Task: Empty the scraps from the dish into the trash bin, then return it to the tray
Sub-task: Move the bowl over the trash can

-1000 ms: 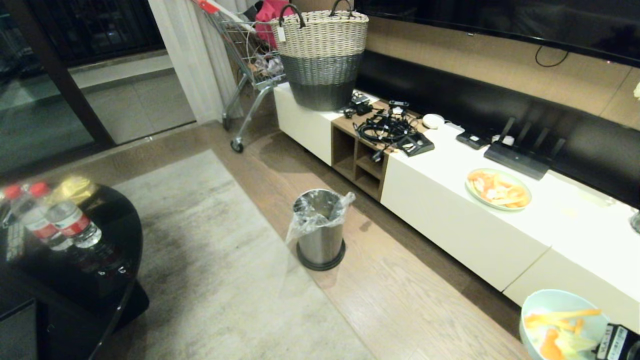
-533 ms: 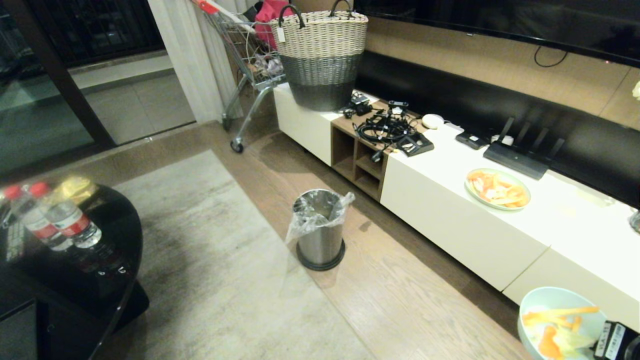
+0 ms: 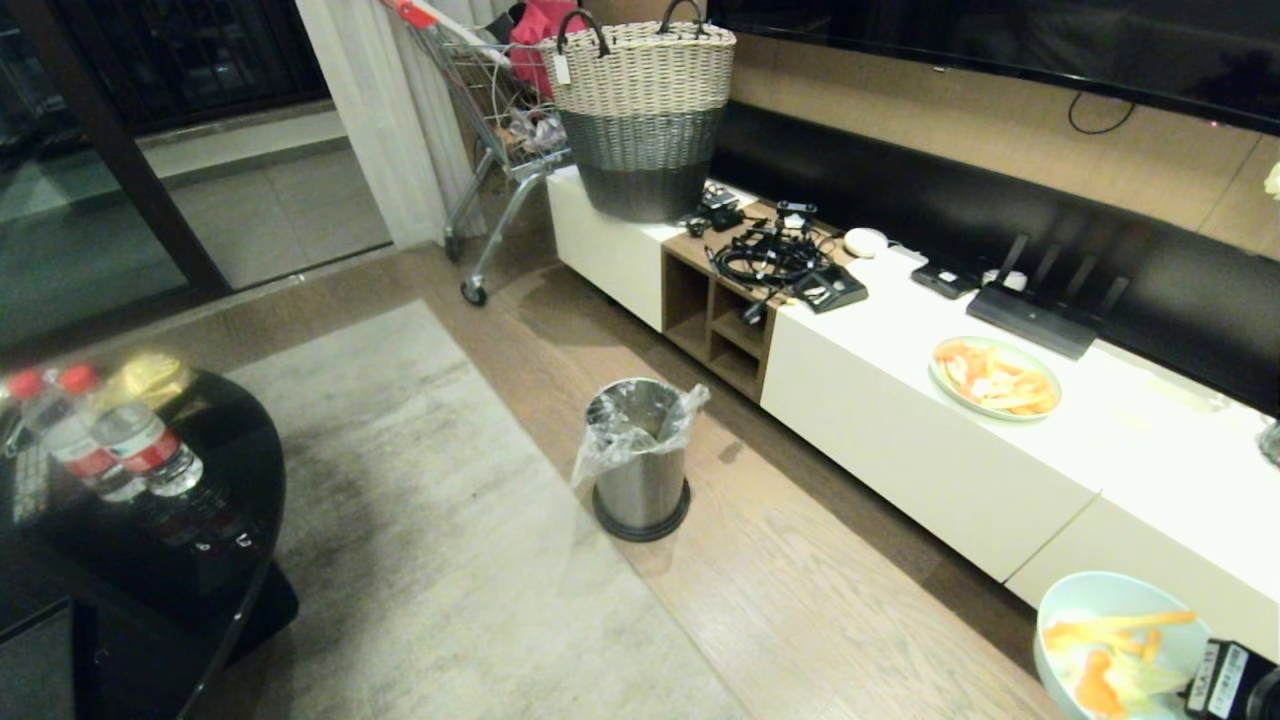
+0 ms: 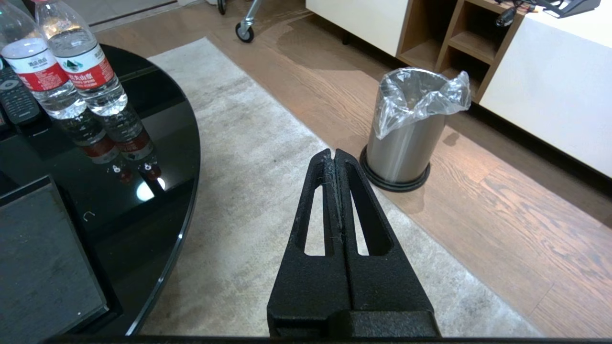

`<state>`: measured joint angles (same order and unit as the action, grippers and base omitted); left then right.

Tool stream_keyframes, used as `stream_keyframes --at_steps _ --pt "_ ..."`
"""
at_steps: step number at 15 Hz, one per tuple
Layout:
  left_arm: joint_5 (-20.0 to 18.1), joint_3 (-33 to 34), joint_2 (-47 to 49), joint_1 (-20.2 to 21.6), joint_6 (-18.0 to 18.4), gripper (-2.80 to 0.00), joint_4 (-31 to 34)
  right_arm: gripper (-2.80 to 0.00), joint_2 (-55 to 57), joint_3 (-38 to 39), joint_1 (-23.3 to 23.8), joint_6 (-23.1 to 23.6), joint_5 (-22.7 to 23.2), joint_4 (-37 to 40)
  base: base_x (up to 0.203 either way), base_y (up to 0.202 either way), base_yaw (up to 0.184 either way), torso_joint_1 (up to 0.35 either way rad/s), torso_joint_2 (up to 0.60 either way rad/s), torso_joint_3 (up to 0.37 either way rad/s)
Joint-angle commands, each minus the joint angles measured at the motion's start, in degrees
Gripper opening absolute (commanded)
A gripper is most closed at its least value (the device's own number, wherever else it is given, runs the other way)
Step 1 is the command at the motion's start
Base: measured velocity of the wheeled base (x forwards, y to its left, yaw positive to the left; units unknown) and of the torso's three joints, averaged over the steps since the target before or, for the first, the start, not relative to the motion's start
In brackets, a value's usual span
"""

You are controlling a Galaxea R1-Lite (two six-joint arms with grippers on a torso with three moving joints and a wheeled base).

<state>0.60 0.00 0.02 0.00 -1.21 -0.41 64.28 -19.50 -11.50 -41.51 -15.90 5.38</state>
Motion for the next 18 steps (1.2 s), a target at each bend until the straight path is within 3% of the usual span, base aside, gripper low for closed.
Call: stream_keyframes --at_steps 1,6,18 --pt "0.02 0.00 -0.02 0.00 -0.02 -2.80 -0.02 -2.80 0.20 -0.01 -0.02 -0.24 -0.10 -0.10 0.000 0.000 0.000 0.000 0.00 0.000" --pt "0.02 0.00 -0.02 0.00 -0.02 -2.80 -0.02 -2.80 0.35 0.17 -0.02 -0.33 -0.10 -0.10 0.041 0.000 0.000 0.000 0.00 0.001" --pt "-0.07 0.00 -0.02 0.00 -0.02 -2.80 -0.02 -2.80 0.76 -0.01 -0.02 -0.33 -0.01 -0.10 0.184 0.000 0.001 0.003 0.00 0.003"
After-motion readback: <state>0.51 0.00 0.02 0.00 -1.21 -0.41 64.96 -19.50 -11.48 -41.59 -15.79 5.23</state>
